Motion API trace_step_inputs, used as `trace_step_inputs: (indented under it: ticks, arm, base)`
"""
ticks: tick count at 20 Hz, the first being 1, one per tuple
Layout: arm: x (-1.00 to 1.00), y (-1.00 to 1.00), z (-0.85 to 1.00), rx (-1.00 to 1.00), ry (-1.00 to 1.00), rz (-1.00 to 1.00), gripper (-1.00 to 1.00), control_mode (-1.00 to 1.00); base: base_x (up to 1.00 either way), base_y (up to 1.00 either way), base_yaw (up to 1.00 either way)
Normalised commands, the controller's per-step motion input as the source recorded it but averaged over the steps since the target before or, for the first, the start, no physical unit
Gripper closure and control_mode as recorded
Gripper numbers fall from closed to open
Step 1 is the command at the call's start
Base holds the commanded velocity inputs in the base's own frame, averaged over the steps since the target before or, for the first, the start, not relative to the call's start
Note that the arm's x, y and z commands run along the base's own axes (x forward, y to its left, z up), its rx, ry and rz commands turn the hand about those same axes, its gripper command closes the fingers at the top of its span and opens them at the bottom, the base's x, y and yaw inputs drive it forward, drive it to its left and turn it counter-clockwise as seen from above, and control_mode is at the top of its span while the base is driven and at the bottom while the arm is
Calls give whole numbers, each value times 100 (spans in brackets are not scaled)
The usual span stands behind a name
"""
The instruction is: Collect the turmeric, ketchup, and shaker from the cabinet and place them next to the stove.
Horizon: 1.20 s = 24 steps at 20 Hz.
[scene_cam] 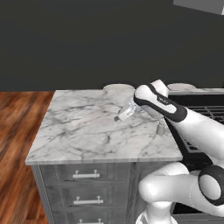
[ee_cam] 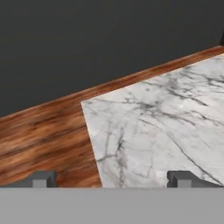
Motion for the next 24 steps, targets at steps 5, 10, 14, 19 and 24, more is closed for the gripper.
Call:
trace_step_inputs:
  ticks: [5,10,14,19,24]
  arm:
    - [-64,20,0,0,0,-26,-100,-100]
    - [-71,0,4,0,0,-22,-100,-100]
    - [-78,0,8,0,0,-21,-100,-100]
    - [-89,-14,5,1,-1,-19,-100,-100]
    - [-88,-11,4,1,-1,-20,-100,-100]
  base:
    - [0,0,0]
    - [0,0,0]
    - [0,0,0]
    - [0,0,0]
    - [0,0,0]
